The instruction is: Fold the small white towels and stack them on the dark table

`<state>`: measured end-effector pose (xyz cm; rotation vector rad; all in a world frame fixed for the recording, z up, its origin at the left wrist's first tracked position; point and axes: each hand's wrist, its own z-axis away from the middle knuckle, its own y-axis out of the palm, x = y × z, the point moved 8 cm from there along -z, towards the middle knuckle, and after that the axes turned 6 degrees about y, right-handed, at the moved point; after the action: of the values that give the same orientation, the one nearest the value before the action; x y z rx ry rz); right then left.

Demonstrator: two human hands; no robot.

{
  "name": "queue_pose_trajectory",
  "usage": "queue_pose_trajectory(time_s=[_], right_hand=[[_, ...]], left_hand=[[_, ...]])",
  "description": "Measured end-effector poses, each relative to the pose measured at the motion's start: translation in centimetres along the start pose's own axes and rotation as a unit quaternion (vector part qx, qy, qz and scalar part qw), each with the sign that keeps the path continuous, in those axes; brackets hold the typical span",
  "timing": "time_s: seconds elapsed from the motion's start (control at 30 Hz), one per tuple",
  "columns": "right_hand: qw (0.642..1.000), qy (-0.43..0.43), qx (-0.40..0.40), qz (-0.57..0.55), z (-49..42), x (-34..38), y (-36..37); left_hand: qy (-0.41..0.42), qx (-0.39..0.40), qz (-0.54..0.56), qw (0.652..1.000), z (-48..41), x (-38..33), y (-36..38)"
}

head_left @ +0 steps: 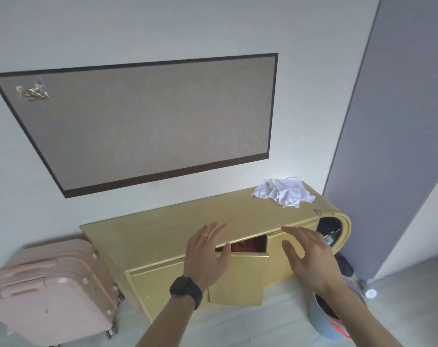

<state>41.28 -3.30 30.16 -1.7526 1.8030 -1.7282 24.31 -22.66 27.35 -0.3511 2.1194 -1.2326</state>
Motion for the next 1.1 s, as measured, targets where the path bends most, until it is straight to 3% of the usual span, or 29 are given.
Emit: queue_pose_trajectory(time_s=[0.33, 0.7, 0.97, 1.1], right_hand=[[0.978, 0.165, 0.126, 0.012, -12.4, -11.1, 13.0], [0.935, 0.216, 0.277, 0.043, -29.0, -25.3, 29.0], [0.928, 0.224, 0.289, 0.067, -44.6, -33.8, 41.0], [0.919, 0.233, 0.302, 0.098, -49.1, -36.9, 46.0]], left_hand=[[-0.056, 0.153, 0.011, 0.987, -13.8, 8.5, 14.9], [-0.163, 0.278, -0.016, 0.947, -25.8, 16.0, 32.3], [-0.227, 0.31, -0.028, 0.923, -34.0, 22.3, 41.5], [-0.258, 0.371, -0.046, 0.891, -34.6, 26.0, 44.7]])
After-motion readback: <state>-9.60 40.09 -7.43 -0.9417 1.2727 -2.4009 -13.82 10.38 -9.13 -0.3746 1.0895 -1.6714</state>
